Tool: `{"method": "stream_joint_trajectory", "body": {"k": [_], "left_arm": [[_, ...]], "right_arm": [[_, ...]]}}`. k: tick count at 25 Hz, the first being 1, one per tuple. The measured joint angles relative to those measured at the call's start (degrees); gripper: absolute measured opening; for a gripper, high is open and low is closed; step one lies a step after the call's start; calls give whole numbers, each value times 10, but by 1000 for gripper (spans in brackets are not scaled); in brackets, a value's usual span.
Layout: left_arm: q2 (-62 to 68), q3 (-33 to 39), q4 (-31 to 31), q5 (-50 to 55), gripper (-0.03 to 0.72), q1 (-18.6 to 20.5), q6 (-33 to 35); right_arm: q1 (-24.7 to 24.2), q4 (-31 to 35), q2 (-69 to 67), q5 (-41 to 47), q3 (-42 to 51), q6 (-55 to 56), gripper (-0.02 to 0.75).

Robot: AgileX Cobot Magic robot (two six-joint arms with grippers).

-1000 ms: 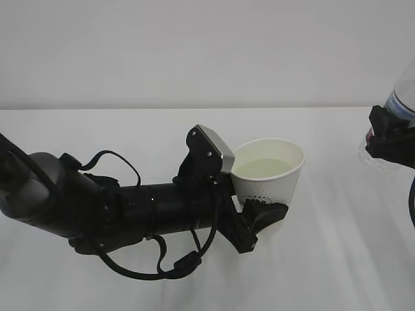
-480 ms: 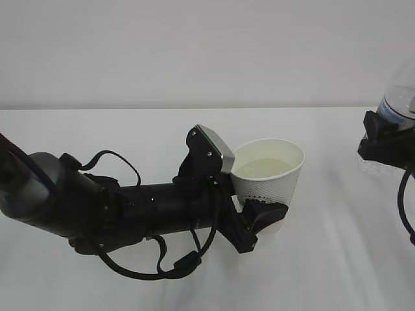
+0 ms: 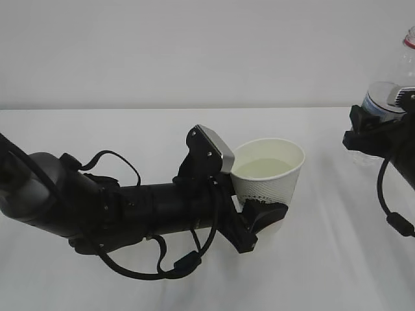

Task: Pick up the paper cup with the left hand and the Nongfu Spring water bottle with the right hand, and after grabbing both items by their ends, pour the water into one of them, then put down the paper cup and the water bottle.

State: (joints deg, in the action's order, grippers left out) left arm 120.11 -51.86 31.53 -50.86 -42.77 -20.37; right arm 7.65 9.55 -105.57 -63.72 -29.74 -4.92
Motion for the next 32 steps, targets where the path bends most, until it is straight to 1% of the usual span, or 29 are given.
{"method": "stream_joint_trajectory", "body": {"k": [16,28,32], "left_arm": [[0,0,-3,1,491,0,0],[0,0,-3,1,491,0,0],[0,0,-3,1,491,0,0]], "right_arm": [[0,0,-103,-1,-73,1,514],[0,0,-143,-7,-82,10,514],[0,0,-144,-9,-82,31,518]]}}
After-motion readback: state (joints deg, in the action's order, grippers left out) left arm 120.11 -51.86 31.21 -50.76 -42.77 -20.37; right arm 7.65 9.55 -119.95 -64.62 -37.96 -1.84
